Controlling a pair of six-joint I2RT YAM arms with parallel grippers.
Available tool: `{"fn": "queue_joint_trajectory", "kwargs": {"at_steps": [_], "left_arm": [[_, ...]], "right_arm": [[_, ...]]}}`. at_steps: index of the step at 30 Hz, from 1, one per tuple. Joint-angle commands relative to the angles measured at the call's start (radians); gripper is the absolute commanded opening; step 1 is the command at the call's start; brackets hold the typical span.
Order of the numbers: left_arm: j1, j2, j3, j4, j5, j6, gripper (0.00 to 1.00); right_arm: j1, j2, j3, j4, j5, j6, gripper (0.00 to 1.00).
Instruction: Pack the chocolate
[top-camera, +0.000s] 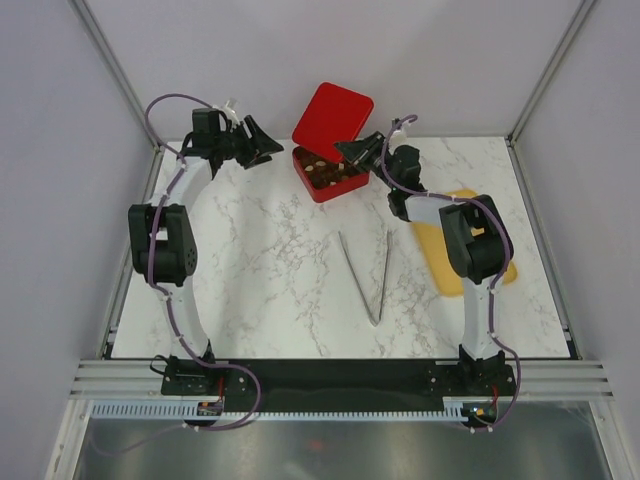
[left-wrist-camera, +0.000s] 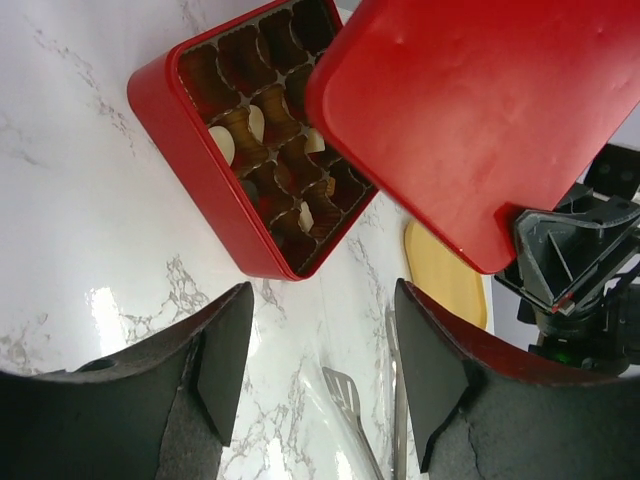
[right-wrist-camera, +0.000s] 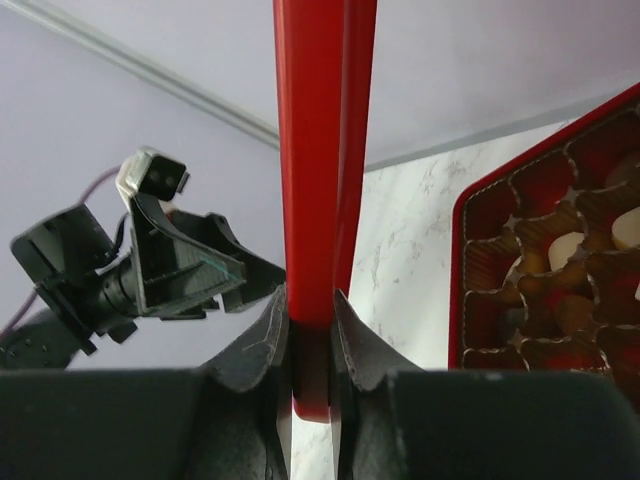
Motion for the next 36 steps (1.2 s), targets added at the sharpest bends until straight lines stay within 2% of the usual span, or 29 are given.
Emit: {"fn": "queue_joint_trajectory", "kwargs": {"at_steps": [1, 6, 16, 29, 36], "left_arm": [[-0.015, 0.034, 0.023, 0.145, 0.073, -0.057, 0.66], [-0.041, 0.102, 0.05, 0.208, 0.096, -0.113, 0.65], [-0.052, 0.171, 0.073, 0.279, 0.11, -0.139, 0.63], [-0.052, 0.275, 0.138, 0.282, 0.106, -0.149, 0.6], [-0.052, 0.327, 0.167, 0.283, 0.113, -0.153, 0.58]], "right_arm": [[0.005, -0.022, -0.053, 0.262, 0.147, 0.109, 0.0], [0.037, 0.056, -0.073, 0.411, 0.304, 0.219, 0.0], [0.128, 0.105, -0.079, 0.365, 0.523, 0.264, 0.0], [0.189, 0.164, -0.058, 0.287, 0.649, 0.307, 0.0], [0.192, 0.23, -0.006, 0.299, 0.625, 0.339, 0.0]]}}
